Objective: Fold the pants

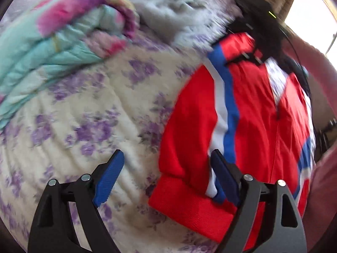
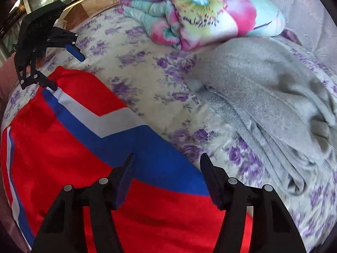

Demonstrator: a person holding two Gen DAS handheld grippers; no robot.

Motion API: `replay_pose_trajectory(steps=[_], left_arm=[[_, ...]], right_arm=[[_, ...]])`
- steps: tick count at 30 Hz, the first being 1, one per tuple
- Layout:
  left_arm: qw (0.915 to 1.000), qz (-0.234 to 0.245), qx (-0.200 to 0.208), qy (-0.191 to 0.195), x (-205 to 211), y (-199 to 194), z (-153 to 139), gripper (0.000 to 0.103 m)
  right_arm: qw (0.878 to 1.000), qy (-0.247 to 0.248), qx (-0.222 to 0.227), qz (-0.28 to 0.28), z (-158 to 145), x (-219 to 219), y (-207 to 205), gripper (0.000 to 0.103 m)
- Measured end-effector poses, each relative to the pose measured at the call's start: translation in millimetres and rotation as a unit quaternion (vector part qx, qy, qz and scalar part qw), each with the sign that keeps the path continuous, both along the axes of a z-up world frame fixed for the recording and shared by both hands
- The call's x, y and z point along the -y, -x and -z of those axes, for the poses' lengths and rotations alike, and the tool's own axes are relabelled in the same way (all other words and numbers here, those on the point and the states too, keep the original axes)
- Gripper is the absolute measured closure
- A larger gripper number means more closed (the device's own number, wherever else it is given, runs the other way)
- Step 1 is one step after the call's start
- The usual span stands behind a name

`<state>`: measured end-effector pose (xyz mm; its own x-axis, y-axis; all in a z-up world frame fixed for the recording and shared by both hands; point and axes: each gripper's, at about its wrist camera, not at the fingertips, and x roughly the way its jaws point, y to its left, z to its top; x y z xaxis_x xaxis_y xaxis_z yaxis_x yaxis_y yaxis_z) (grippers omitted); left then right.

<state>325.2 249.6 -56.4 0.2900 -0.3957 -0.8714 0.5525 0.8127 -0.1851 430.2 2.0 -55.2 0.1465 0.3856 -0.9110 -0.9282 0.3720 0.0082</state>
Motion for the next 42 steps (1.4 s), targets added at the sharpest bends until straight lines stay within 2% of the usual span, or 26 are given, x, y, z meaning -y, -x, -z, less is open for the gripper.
replay_pose_trajectory(steps=[2, 4, 5, 6, 7, 8, 9, 10, 11, 12, 13, 16, 18, 22, 24, 25, 28, 32, 35, 37, 39, 40, 42], left_arm=[[0.9994, 0.029, -0.017, 0.006, 3.3, -2.9, 5.7, 0.021], [0.9984, 0.045, -0.032, 0.013, 6.1, -9.1, 7.9, 0.021], [0.998, 0.049, -0.037, 0.018, 7.4, -11.8, 8.1, 0.021], [0.9975, 0.052, -0.043, 0.023, 7.6, -15.7, 7.0, 0.023], [0.997, 0.055, -0.047, 0.027, 8.4, -18.4, 6.4, 0.028], [0.9966, 0.058, -0.052, 0.028, 9.3, -22.0, 6.3, 0.031], [0.9966, 0.059, -0.051, 0.026, 10.1, -22.8, 6.2, 0.039], [0.9967, 0.058, -0.051, 0.026, 9.1, -24.6, 5.8, 0.052], [0.9964, 0.052, -0.057, 0.036, 5.5, -27.3, 4.8, 0.058], [0.9958, 0.048, -0.062, 0.046, 4.0, -28.5, 4.4, 0.075], [0.9954, 0.042, -0.067, 0.055, 3.8, -27.7, 2.8, 0.082], [0.9981, 0.037, -0.036, 0.032, 9.0, -14.6, -4.7, 0.089], [0.9991, 0.031, -0.008, 0.028, 11.8, -2.3, -19.8, 0.092], [0.9976, 0.029, 0.047, 0.042, 13.7, 35.8, -68.5, 0.093], [0.995, 0.046, 0.081, 0.037, 18.1, 70.2, -94.7, 0.093], [0.9929, 0.06, 0.098, 0.032, 24.8, 93.9, -106.3, 0.093], [0.9874, 0.093, 0.127, 0.01, 50.1, 152.5, -118.3, 0.093], [0.9787, 0.149, 0.141, 0.011, 76.5, 228.7, -108.7, 0.093], [0.9783, 0.162, 0.129, -0.007, 89.6, 266.1, -76.4, 0.093], [0.982, 0.151, 0.113, -0.017, 89.1, 275.0, -55.0, 0.093], [0.9883, 0.114, 0.098, -0.022, 80.9, 278.1, -36.0, 0.093], [0.9909, 0.096, 0.092, -0.018, 74.7, 279.9, -31.4, 0.093], [0.994, 0.054, 0.095, 0.002, 57.9, 288.3, -31.9, 0.093]], right_arm=[[0.999, 0.015, -0.027, -0.024, 7.9, -1.0, -7.5, 0.039], [0.998, 0.029, -0.034, -0.042, 15.1, -3.1, -8.3, 0.039], [0.998, 0.03, -0.033, -0.049, 15.6, -3.7, -7.3, 0.044], [0.998, 0.03, -0.035, -0.052, 15.3, -4.3, -6.9, 0.059], [0.997, 0.03, -0.037, -0.056, 13.3, -4.6, -6.0, 0.068], [0.997, 0.029, -0.038, -0.057, 10.8, -3.5, -5.0, 0.083], [0.997, 0.029, -0.04, -0.056, 8.9, -2.1, -3.9, 0.09], [0.997, 0.03, -0.036, -0.055, 7.3, 0.0, -1.5, 0.092], [0.998, 0.028, -0.03, -0.053, 4.8, 3.4, 2.8, 0.095], [0.998, 0.026, -0.023, -0.05, 1.8, 6.8, 6.1, 0.095], [0.999, 0.018, -0.012, -0.044, -4.7, 13.7, 12.8, 0.096], [0.999, -0.011, 0.02, -0.028, -28.7, 31.9, 41.5, 0.096], [0.999, -0.023, 0.04, -0.02, -46.5, 39.9, 49.6, 0.096], [0.994, -0.025, 0.098, -0.029, -84.6, 61.0, 117.0, 0.096], [0.993, -0.028, 0.113, -0.034, -98.4, 65.6, 144.1, 0.096], [0.992, -0.03, 0.119, -0.039, -107.0, 72.9, 170.6, 0.096], [0.99, -0.027, 0.127, -0.055, -108.7, 71.7, 229.3, 0.096], [0.99, -0.023, 0.116, -0.075, -86.7, 76.7, 295.8, 0.096], [0.991, -0.015, 0.106, -0.08, -45.6, 79.2, 330.6, 0.098], [0.99, -0.001, 0.115, -0.078, -23.5, 78.9, 344.5, 0.098], [0.989, 0.017, 0.127, -0.077, -2.2, 79.2, 348.7, 0.098], [0.989, 0.025, 0.126, -0.07, 6.0, 79.1, 347.6, 0.097], [0.991, 0.026, 0.117, -0.055, 3.8, 77.7, 344.6, 0.095]])
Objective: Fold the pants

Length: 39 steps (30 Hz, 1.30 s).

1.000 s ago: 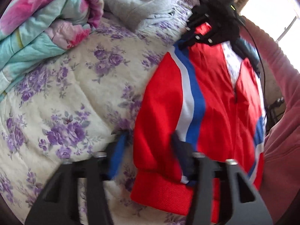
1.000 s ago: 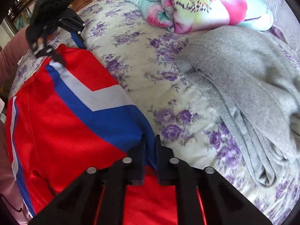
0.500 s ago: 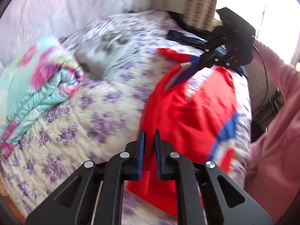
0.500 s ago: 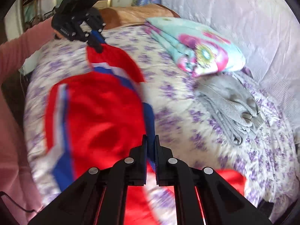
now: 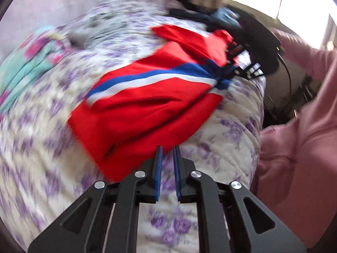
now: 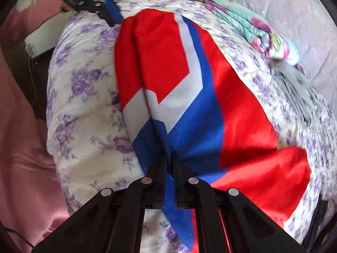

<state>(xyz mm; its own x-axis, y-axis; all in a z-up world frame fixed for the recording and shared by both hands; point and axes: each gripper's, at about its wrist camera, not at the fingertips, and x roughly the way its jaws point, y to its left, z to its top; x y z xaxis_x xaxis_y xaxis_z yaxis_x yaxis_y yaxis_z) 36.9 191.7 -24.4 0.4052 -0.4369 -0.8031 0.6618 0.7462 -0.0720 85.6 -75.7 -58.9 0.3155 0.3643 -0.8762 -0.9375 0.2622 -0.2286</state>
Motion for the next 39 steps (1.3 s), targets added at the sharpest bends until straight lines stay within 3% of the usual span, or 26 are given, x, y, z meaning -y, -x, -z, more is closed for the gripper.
replay_pose_trajectory(steps=[1, 2, 3, 4, 5, 6, 9, 13, 16, 19, 21, 26, 30, 33, 37, 39], left_arm=[[0.9997, -0.014, 0.005, 0.02, -7.4, 4.6, -3.8, 0.093], [0.9982, -0.03, 0.018, 0.048, -18.1, 12.2, -11.5, 0.09], [0.9964, -0.043, 0.031, 0.066, -25.9, 15.9, -16.9, 0.077], [0.9927, -0.064, 0.048, 0.091, -34.0, 19.6, -23.6, 0.058], [0.9898, -0.077, 0.056, 0.106, -39.3, 20.3, -26.2, 0.05], [0.9865, -0.091, 0.064, 0.12, -43.3, 20.6, -29.5, 0.041], [0.9732, -0.141, 0.062, 0.171, -61.6, 13.1, -31.8, 0.039], [0.9594, -0.193, 0.044, 0.201, -79.1, 13.9, -27.4, 0.038], [0.9516, -0.218, 0.036, 0.214, -91.5, 17.9, -21.0, 0.036], [0.9452, -0.229, 0.035, 0.23, -102.2, 19.2, -14.7, 0.036], [0.9402, -0.242, 0.035, 0.237, -107.3, 17.5, -10.7, 0.036], [0.9366, -0.244, 0.056, 0.245, -113.0, 19.7, -18.5, 0.036], [0.9355, -0.233, 0.077, 0.254, -108.6, 21.3, -33.0, 0.032], [0.9386, -0.214, 0.093, 0.254, -95.6, 18.4, -46.7, 0.031], [0.9466, -0.183, 0.109, 0.242, -71.8, 13.0, -60.8, 0.031], [0.9496, -0.171, 0.117, 0.235, -62.3, 9.0, -63.9, 0.027]], right_arm=[[1.0, -0.02, -0.004, 0.008, -11.2, -1.6, -1.1, 0.093], [0.999, -0.051, -0.007, 0.014, -23.4, -3.3, -0.9, 0.081], [0.994, -0.106, -0.014, 0.02, -42.8, -7.5, -1.0, 0.059], [0.989, -0.143, -0.017, 0.019, -53.8, -13.1, -1.0, 0.051], [0.985, -0.172, -0.015, 0.016, -62.1, -20.8, 0.0, 0.049], [0.98, -0.199, -0.018, 0.004, -69.5, -35.3, 2.0, 0.05], [0.973, -0.229, -0.021, -0.033, -69.5, -86.0, 4.2, 0.053], [0.977, -0.203, -0.036, -0.048, -48.5, -133.4, -0.4, 0.068], [0.986, -0.16, -0.037, -0.026, -28.7, -153.7, -9.2, 0.071], [0.987, -0.148, -0.052, -0.015, -18.8, -159.9, -20.2, 0.091], [0.984, -0.162, -0.071, -0.006, -24.4, -158.4, -23.3, 0.097], [0.973, -0.219, -0.065, -0.021, -55.6, -139.7, -4.0, 0.097], [0.98, -0.18, -0.067, -0.044, -25.3, -152.6, 17.9, 0.096], [0.982, -0.18, -0.043, -0.046, -17.9, -153.3, 28.5, 0.096], [0.97, -0.238, -0.033, -0.041, -48.7, -135.2, 34.3, 0.096], [0.974, -0.221, -0.042, -0.034, -40.4, -140.5, 29.8, 0.092]])
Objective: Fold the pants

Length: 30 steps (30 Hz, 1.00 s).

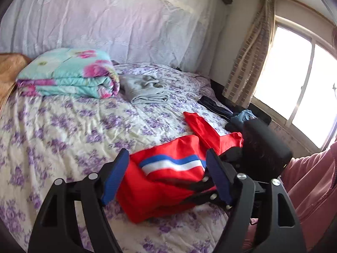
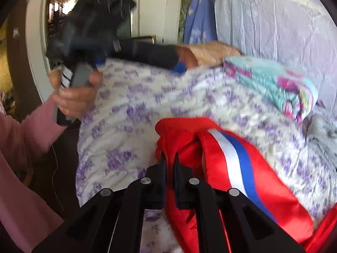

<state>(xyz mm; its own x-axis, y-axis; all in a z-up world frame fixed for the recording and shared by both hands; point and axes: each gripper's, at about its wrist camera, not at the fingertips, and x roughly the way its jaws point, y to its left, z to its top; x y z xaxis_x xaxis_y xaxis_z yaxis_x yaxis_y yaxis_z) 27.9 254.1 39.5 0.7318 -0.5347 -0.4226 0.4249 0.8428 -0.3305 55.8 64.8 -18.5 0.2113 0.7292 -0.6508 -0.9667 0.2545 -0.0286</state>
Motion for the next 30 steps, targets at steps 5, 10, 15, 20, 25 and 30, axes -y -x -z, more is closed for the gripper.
replay_pose_trajectory(steps=[5, 10, 15, 20, 25, 30], left_arm=[[0.9995, 0.025, -0.019, 0.007, 26.5, -23.5, -1.0, 0.022], [0.9982, 0.042, -0.038, -0.019, 56.9, -38.9, 8.5, 0.021], [0.9829, 0.087, -0.154, -0.052, 101.6, -64.9, 76.8, 0.021], [0.9834, 0.081, -0.134, -0.091, 111.9, -52.8, 90.8, 0.019], [0.9866, 0.083, -0.128, -0.056, 102.7, -53.0, 93.5, 0.018], [0.9869, 0.086, -0.124, -0.058, 104.8, -57.2, 92.4, 0.016]], right_arm=[[0.998, 0.021, -0.033, 0.042, 15.4, 18.7, -8.7, 0.072], [0.968, -0.056, 0.001, 0.246, -45.0, 125.0, -51.5, 0.04], [0.872, -0.092, -0.091, 0.473, -60.2, 211.8, -163.0, 0.039], [0.799, 0.001, -0.106, 0.592, -18.0, 215.5, -266.4, 0.039], [0.768, 0.118, -0.131, 0.616, 41.5, 208.5, -301.8, 0.046], [0.779, 0.113, -0.153, 0.598, 49.6, 224.7, -300.6, 0.093]])
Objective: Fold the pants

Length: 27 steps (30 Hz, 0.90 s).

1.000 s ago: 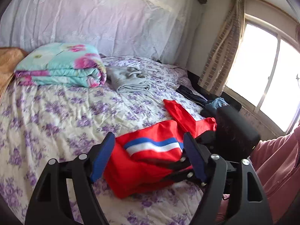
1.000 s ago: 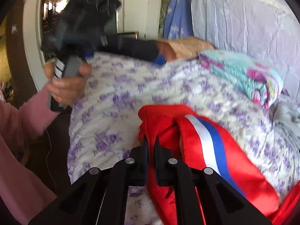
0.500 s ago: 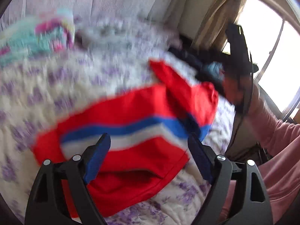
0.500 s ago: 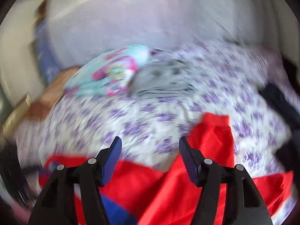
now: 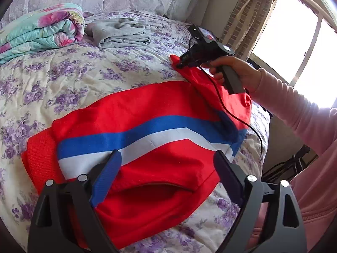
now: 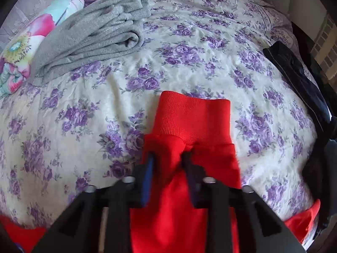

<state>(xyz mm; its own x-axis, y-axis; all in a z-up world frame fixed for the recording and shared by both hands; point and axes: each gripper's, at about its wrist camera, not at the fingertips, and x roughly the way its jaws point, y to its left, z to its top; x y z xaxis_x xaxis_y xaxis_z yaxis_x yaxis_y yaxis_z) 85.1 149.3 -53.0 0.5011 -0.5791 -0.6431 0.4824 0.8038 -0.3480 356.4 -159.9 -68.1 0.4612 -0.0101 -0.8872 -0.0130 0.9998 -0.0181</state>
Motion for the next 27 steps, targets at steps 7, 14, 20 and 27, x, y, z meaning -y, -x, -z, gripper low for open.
replay_pose_trajectory(steps=[7, 14, 20, 27], left_arm=[[1.0, -0.001, 0.001, -0.001, 0.5, -1.0, -0.6, 0.016], [1.0, -0.003, 0.003, 0.0, 0.0, -1.2, -0.7, 0.015], [0.9999, -0.004, 0.006, -0.009, 1.9, -2.3, -0.9, 0.014], [0.9997, -0.011, 0.011, -0.017, 4.0, -0.9, -0.4, 0.013]], right_arm=[[0.965, -0.228, 0.129, -0.012, -99.2, 98.7, 80.9, 0.099], [0.883, -0.4, 0.243, 0.033, -67.6, 241.5, 207.2, 0.098], [0.892, -0.411, 0.127, 0.142, 50.8, 298.7, 241.3, 0.07], [0.896, -0.374, 0.188, 0.147, 5.6, 310.1, 262.8, 0.042]])
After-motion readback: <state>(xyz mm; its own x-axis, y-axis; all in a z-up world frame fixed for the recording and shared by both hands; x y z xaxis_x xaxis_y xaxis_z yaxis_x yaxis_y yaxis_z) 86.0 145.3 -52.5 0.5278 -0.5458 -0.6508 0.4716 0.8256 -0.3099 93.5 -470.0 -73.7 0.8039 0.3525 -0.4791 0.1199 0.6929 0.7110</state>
